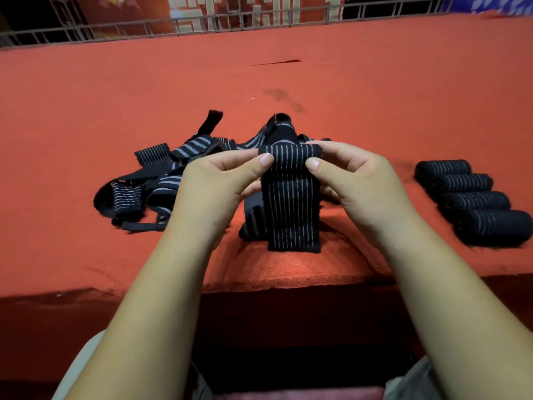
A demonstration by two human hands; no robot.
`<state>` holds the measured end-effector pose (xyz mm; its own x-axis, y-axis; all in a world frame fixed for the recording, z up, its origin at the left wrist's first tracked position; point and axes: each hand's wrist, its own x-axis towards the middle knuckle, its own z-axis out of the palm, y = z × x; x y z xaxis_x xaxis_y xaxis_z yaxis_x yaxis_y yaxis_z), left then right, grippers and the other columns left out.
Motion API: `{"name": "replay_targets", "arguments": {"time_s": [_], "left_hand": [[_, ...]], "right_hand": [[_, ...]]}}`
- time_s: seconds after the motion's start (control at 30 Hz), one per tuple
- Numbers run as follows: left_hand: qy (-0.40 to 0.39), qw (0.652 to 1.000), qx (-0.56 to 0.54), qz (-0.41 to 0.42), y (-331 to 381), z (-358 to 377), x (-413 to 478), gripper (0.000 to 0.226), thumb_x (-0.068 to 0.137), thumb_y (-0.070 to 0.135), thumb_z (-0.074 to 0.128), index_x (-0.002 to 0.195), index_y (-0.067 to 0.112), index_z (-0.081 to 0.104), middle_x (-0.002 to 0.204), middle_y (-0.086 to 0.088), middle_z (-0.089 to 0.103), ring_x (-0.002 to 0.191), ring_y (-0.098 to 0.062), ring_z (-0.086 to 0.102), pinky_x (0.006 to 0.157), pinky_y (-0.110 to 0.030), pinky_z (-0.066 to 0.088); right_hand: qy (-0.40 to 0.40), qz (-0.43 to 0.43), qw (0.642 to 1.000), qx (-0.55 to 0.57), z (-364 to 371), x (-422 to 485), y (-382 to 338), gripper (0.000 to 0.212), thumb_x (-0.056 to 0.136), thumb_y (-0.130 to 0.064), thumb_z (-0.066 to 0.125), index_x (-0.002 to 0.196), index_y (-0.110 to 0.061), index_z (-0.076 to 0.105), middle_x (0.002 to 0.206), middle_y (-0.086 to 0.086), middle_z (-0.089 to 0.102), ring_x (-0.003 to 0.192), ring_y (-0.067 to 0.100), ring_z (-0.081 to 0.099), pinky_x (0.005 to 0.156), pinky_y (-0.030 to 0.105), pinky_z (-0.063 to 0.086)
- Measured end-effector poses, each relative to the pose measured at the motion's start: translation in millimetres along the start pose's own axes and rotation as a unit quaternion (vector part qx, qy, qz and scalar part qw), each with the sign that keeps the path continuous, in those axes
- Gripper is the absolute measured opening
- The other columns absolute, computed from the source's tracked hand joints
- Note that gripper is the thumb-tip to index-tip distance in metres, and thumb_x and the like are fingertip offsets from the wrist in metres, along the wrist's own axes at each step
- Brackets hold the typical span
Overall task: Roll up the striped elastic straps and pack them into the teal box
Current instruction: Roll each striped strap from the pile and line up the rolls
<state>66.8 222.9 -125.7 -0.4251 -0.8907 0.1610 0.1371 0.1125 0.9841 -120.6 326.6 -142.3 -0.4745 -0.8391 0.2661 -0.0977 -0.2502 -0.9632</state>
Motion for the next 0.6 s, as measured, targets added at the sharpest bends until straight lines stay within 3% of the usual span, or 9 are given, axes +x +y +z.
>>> {"name": "replay_targets", "arguments": {"time_s": [0.1,0.23,0.37,0.5,0.6], "left_hand": [[-0.010,1.000,-0.020,-0.007,0.6,0.7,1.0,0.034,0.095,0.019,0.082,0.125,0.006,0.076,0.113,-0.007,0.083,0.111,-0.019,0.079,0.095,-0.031,0.064],[-0.044,0.997,-0.060,-0.035,2.5,-0.7,2.1,0.034,0.097,0.018,0.077,0.129,0.004,0.075,0.117,-0.010,0.082,0.113,-0.023,0.078,0.093,-0.029,0.063],[-0.078,0.994,-0.065,-0.045,1.2,-2.9,1.2,0.036,0.099,0.019,0.076,0.130,0.000,0.073,0.120,-0.013,0.080,0.116,-0.026,0.077,0.099,-0.034,0.062],[-0.065,0.993,-0.085,-0.048,5.0,-2.8,-0.5,0.022,0.098,0.009,0.075,0.119,0.002,0.076,0.116,-0.015,0.081,0.114,-0.026,0.078,0.091,-0.029,0.062],[-0.053,0.992,-0.103,-0.046,5.8,-1.6,-0.8,0.014,0.098,0.003,0.072,0.111,0.005,0.078,0.112,-0.015,0.082,0.112,-0.027,0.079,0.090,-0.029,0.062]], "right_hand": [[-0.016,-0.010,1.000,-0.001,-3.1,0.9,1.1,0.029,0.102,-0.005,0.069,0.129,-0.011,0.074,0.121,0.008,0.080,0.112,0.022,0.076,0.101,0.044,0.061],[-0.033,-0.025,0.999,0.002,-6.3,1.3,0.6,0.032,0.101,0.001,0.068,0.132,-0.009,0.071,0.125,0.010,0.078,0.110,0.017,0.073,0.098,0.035,0.060],[-0.040,-0.041,0.998,-0.009,-7.9,-0.2,-0.3,0.032,0.100,0.004,0.069,0.129,-0.010,0.070,0.122,0.013,0.078,0.108,0.016,0.073,0.098,0.036,0.060],[-0.043,-0.047,0.997,-0.035,-9.4,-1.1,-1.4,0.033,0.099,-0.001,0.072,0.126,-0.019,0.072,0.119,0.010,0.079,0.113,0.024,0.076,0.101,0.041,0.060],[-0.047,-0.037,0.998,-0.025,-7.8,-1.0,-2.1,0.032,0.099,-0.008,0.075,0.128,-0.021,0.073,0.120,0.008,0.079,0.109,0.021,0.075,0.096,0.038,0.061]]}}
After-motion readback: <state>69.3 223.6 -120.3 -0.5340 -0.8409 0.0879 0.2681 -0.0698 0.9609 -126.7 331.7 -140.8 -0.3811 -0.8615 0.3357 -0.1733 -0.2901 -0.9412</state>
